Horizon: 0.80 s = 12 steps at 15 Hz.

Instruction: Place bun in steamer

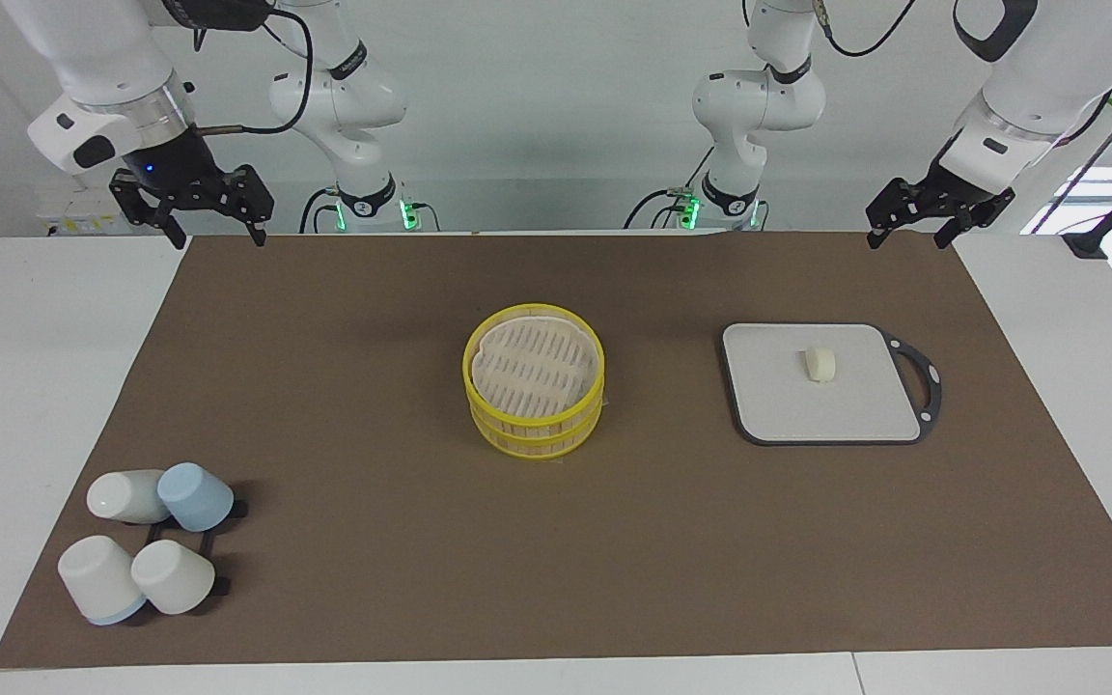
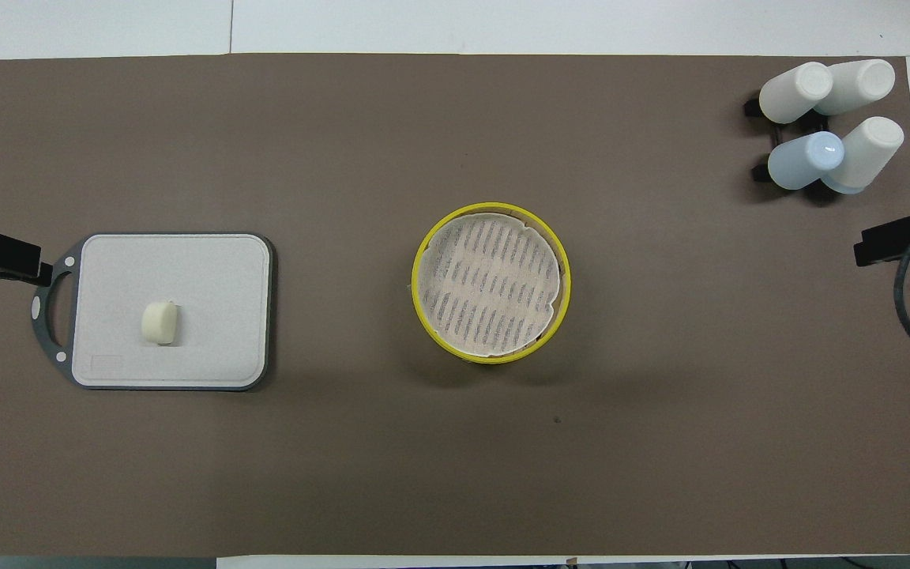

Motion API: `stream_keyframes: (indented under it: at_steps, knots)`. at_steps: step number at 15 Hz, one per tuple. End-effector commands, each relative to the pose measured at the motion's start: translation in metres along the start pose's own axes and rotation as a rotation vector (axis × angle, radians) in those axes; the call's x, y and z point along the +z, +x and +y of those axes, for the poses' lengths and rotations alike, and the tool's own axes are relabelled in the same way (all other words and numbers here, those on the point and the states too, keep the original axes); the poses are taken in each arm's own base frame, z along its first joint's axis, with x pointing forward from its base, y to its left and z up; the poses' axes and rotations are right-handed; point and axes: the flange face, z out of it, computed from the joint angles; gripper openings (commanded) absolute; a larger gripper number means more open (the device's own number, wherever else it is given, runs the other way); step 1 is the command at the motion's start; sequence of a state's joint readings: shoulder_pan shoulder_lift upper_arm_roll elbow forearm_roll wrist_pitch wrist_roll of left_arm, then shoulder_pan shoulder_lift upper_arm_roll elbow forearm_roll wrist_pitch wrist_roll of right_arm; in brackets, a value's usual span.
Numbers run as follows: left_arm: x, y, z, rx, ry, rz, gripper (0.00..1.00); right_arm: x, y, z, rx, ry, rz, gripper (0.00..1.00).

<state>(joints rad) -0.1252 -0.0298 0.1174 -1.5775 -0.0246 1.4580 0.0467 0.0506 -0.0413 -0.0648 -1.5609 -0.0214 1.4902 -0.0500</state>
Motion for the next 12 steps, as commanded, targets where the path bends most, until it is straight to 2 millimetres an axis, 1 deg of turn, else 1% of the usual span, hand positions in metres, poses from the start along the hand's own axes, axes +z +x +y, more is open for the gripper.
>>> stream_keyframes:
  at_steps: [1, 8, 9, 11, 12]
  knots:
    - [0.0, -0.007, 0.0, 0.004, 0.011, 0.009, 1.0, 0.001, -0.002, 0.002, 0.005, 0.014, 0.004, 1.0]
    - [0.0, -0.006, 0.0, 0.004, 0.012, 0.011, 1.0, 0.003, -0.006, -0.005, -0.011, 0.012, -0.013, 1.0]
    - [0.0, -0.006, 0.0, 0.004, 0.012, 0.011, 1.0, 0.005, -0.01, -0.007, -0.022, 0.013, -0.048, 1.0]
    - [0.004, -0.004, -0.001, 0.003, 0.011, 0.021, 1.0, 0.003, -0.012, -0.018, -0.067, 0.016, -0.052, 1.0]
    - [0.005, -0.005, -0.001, 0.003, 0.011, 0.03, 1.0, 0.003, -0.011, -0.038, -0.096, 0.019, -0.049, 1.0]
